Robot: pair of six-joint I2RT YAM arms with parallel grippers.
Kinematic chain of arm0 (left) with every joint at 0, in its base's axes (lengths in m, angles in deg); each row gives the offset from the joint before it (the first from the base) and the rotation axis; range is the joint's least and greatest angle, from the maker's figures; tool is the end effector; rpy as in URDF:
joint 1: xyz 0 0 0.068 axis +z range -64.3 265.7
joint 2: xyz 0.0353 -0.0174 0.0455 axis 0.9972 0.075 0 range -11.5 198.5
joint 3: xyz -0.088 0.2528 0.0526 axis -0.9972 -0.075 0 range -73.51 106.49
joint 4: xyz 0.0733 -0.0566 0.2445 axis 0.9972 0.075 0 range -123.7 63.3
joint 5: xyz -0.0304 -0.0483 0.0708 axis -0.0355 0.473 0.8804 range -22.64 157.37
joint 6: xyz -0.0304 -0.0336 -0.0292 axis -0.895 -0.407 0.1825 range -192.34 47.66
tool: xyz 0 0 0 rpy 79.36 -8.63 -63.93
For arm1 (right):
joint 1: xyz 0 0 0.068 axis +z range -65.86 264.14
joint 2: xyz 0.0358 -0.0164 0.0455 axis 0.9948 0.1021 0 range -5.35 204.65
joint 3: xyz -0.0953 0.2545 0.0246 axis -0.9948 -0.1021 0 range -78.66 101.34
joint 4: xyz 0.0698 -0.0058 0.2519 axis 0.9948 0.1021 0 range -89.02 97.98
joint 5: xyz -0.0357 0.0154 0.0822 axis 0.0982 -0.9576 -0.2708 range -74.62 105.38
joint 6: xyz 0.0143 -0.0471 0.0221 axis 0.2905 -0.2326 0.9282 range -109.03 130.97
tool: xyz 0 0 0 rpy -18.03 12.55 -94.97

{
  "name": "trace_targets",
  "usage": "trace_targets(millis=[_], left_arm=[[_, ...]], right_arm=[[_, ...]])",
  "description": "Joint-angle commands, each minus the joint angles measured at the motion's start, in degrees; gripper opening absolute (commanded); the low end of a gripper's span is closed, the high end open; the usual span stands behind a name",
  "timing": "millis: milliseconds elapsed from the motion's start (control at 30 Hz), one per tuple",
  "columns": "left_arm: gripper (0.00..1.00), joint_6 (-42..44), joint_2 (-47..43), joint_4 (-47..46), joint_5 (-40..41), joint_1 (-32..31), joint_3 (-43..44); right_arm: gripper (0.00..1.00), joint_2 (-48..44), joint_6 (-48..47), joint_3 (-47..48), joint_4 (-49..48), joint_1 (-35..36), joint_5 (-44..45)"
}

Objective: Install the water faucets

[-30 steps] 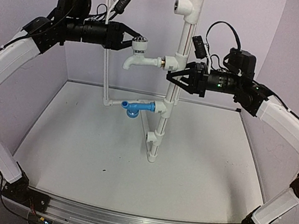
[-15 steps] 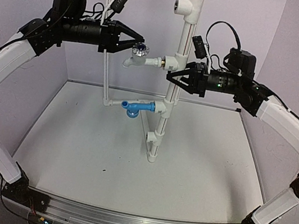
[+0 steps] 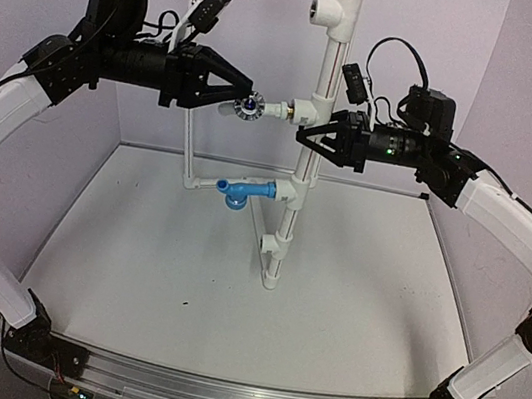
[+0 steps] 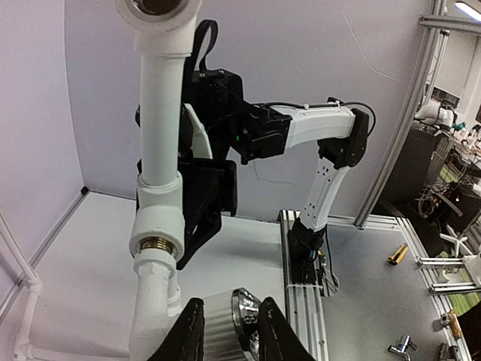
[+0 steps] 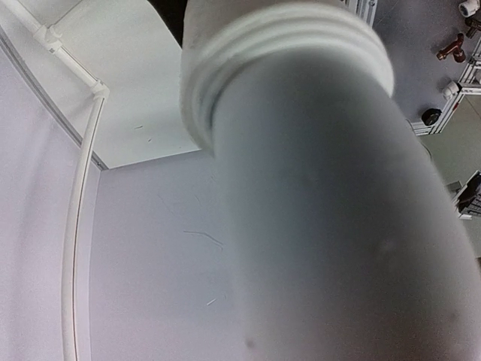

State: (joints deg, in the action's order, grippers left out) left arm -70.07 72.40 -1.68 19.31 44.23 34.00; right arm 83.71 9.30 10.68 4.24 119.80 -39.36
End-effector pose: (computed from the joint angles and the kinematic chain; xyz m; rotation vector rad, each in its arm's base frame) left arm 0.1990 -0.2112 0.5149 1.2424 1.3363 -1.2082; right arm 0.2713 0.2305 0.4338 -1.2305 1.2378 1.2101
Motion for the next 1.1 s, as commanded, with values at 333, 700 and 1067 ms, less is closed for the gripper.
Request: trace_targets(millis=[333,700,1067], left_arm=[[0.13,5.36,-0.21,8.24,2.50,-4.36,-1.39],[0.10,0.14,-4.69,-3.96,11.98,-5.02,-12.87],[0.12,-12.91,-12.60,-35.84,22.97,-5.02,-35.10]], right_arm=[[0.00,0.32,9.05,2.59,0.87,-0.58,2.09],[0.00,-0.71,9.32,2.06,0.85,-0.55,1.50],[0.00,-1.58,9.65,1.36,0.78,-0.55,1.17]])
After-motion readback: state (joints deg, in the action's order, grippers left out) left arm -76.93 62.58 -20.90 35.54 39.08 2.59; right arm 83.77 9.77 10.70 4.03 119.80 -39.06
